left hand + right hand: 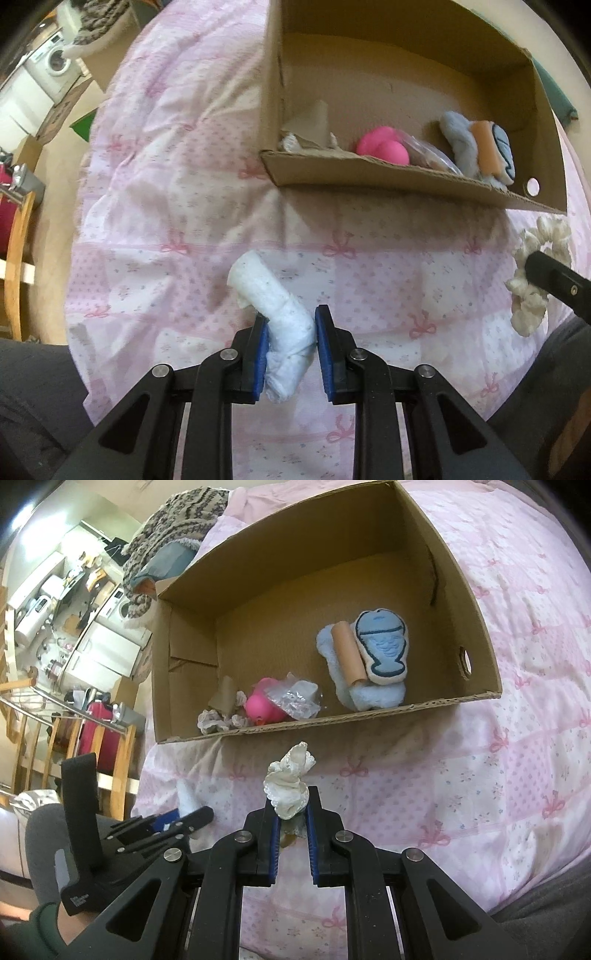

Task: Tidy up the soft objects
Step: 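Grasp the white rolled cloth with the left tool while the right tool holds the paper, then carry the paper and white roll into the box and open both tools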

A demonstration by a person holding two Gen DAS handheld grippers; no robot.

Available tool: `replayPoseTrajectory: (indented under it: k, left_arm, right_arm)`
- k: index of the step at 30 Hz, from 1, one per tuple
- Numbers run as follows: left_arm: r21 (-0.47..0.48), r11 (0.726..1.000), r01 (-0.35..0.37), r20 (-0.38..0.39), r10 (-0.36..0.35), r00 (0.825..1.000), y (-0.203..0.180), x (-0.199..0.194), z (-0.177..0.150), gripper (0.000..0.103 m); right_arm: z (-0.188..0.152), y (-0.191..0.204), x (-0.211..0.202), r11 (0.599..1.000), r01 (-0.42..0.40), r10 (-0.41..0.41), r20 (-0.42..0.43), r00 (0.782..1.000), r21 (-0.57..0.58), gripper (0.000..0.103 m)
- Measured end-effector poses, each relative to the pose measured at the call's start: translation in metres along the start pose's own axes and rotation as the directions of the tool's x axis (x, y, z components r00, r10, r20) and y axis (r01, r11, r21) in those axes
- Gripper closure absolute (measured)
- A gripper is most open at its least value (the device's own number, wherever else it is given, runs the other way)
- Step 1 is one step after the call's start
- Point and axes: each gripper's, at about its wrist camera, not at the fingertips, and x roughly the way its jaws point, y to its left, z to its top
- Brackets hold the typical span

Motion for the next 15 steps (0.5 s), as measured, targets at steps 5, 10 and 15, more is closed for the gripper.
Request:
replayPoseTrajectory:
  k: [5, 10, 15]
  left_arm:
    - [-0.014, 0.999, -0.034, 0.040, 0.035, 0.999, 0.010, -0.018, 0.007, 0.081]
    - [-0.064, 0.997, -0.037, 0.095, 0.043, 0.995, 0.036, -0.042, 0.028, 0.081]
    - [-0.066, 0.998, -0.021, 0.181, 0.033, 0.983, 0.037, -0.075, 0.042, 0.081]
  right_arm:
    - [-0.002, 0.004, -0.003, 1.000, 0.005, -0.005, 0.011, 1.000, -0.017, 0.089]
    - [-0.002, 0.005, -0.014, 1.000, -0.012, 0.013, 0.046, 0.999, -0.020, 0.089]
    - [0.007, 0.012, -0.041, 0.998, -0.041, 0.045, 0.114, 0.992, -0.039, 0.089]
